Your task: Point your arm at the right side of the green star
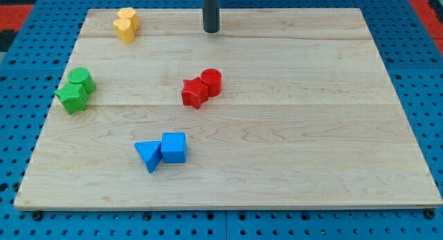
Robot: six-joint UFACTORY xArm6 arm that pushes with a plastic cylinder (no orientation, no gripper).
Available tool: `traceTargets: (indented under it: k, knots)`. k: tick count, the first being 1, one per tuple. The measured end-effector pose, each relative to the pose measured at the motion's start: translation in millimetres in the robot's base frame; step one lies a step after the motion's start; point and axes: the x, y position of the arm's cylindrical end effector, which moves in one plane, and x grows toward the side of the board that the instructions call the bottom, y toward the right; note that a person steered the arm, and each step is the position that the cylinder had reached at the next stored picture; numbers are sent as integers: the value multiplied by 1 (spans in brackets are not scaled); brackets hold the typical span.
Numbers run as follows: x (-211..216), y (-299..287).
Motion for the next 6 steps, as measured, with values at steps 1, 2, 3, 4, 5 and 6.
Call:
traceTargets:
  k: [1,2,3,4,5,6]
  knots:
    - [0,0]
    - [0,1]
    - [0,1]
    - [0,1]
    - [33,-3]
    - [76,-41]
